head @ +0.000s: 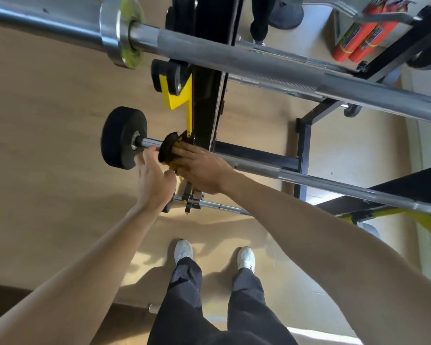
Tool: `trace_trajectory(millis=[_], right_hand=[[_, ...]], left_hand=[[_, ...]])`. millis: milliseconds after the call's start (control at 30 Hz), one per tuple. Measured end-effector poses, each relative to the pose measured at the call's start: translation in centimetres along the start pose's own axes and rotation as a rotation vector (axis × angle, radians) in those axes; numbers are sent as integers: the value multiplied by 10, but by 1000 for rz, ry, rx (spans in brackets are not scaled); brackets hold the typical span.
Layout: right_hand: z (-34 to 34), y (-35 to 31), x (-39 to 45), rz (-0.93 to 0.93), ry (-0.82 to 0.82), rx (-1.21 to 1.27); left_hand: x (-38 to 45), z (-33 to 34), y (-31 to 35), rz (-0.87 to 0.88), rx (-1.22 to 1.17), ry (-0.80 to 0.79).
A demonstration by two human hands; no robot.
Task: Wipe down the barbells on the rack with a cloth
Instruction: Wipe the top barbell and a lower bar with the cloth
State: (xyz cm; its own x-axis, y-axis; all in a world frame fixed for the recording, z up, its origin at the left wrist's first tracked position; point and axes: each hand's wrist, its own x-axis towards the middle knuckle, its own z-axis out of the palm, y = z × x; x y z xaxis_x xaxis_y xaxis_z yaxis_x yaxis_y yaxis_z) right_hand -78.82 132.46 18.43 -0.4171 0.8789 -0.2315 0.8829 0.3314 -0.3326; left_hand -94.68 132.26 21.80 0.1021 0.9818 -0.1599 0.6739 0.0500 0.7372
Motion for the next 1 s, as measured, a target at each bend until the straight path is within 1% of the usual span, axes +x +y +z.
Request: trace_trajectory(millis=[67,200,300,400,467,533,567,600,633,700,767,833,933,1000], right_hand=[[-2,8,-19,14,13,-1],[-7,26,-67,86,43,-60],[-15,33,-90,193,62,-153],[-28,43,-104,359,69,-188],[-41,54,-106,526,-33,-212],[-53,57,-96,649,-210,-245],[-54,54,-87,653,-270,-238],[-50,49,-78,623,-280,-198],[-44,45,-71,576,-246,-132],[-34,45,-62,510,-115,-43],[-28,53,-64,494,-48,-7],[-25,63,-69,478,-35,-4],[-19,75,-84,503,-13,-1],[-17,85,-101,537,-38,-18]], left_hand=[[-4,9,5,16,3,13],[-13,28,13,88,87,-26],[-26,43,21,132,192,9],[-37,58,32,201,265,29],[-40,68,38,233,316,37],[-40,78,45,302,356,24],[-40,85,48,347,376,-4],[-38,93,52,376,398,-57],[-36,101,57,379,428,-126],[-30,117,60,319,542,-260],[-23,127,61,271,680,-341],[-22,129,60,265,719,-355],[-22,131,60,275,692,-308],[-25,135,63,255,740,-279]])
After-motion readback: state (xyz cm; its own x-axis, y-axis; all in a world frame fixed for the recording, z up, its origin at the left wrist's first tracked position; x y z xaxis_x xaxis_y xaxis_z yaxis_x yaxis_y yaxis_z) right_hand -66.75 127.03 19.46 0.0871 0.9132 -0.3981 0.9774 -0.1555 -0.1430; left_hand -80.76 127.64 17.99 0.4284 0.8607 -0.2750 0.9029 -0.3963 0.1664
